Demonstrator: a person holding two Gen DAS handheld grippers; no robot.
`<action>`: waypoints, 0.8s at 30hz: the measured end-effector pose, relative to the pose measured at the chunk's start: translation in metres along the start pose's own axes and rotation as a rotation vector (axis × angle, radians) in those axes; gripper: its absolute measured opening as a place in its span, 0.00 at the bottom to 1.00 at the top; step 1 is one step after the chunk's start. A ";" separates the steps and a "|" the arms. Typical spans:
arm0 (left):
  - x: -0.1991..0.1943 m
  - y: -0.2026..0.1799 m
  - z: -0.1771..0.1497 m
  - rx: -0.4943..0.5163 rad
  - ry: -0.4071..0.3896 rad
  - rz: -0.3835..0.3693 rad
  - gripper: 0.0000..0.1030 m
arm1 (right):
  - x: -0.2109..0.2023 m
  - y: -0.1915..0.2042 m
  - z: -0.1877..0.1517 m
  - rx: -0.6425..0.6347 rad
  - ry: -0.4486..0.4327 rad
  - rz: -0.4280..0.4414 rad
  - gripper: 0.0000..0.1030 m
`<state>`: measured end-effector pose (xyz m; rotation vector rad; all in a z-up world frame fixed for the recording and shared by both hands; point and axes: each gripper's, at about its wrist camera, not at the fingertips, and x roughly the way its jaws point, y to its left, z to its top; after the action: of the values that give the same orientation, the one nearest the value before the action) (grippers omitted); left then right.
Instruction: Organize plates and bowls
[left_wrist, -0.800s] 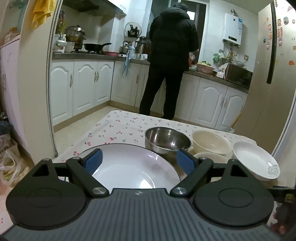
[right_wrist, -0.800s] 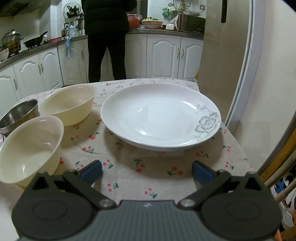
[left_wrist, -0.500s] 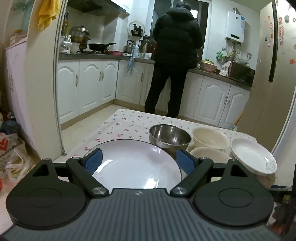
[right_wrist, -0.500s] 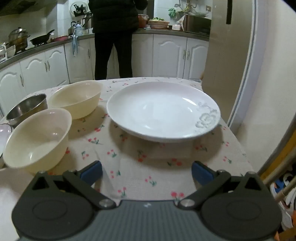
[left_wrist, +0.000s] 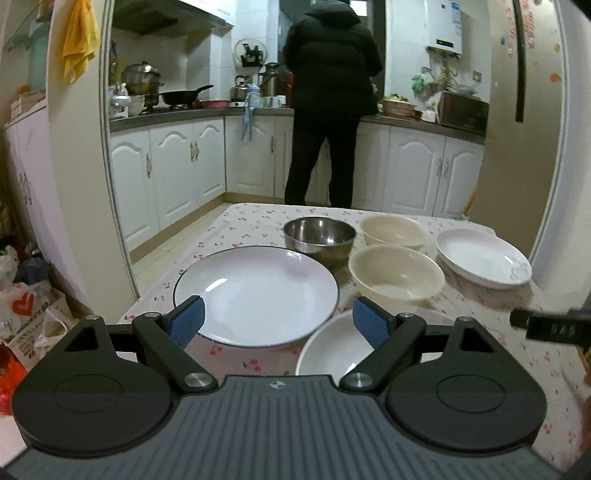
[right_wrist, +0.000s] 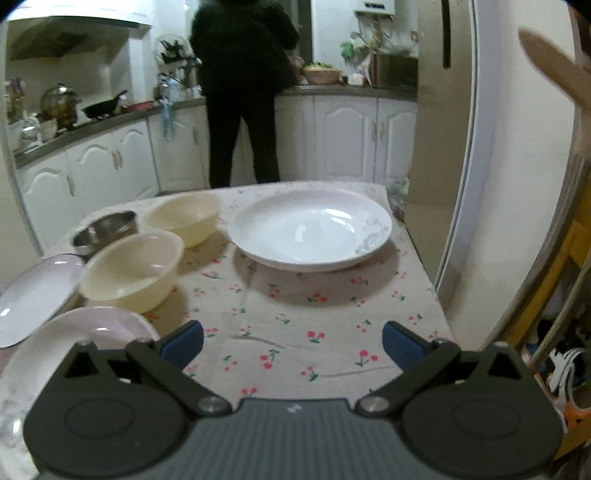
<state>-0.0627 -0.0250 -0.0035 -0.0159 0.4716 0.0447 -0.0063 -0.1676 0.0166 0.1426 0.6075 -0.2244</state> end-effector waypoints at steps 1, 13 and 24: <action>-0.002 0.002 0.000 0.003 0.000 -0.004 1.00 | -0.008 0.002 0.000 -0.009 -0.013 0.004 0.99; -0.024 -0.005 -0.013 0.042 0.002 0.005 1.00 | -0.075 0.018 0.002 -0.056 -0.106 0.105 0.99; -0.035 -0.005 -0.027 0.043 0.049 -0.011 1.00 | -0.105 0.029 -0.008 -0.091 -0.134 0.202 0.99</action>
<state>-0.1060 -0.0316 -0.0120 0.0221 0.5212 0.0230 -0.0870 -0.1202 0.0731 0.0992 0.4658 -0.0107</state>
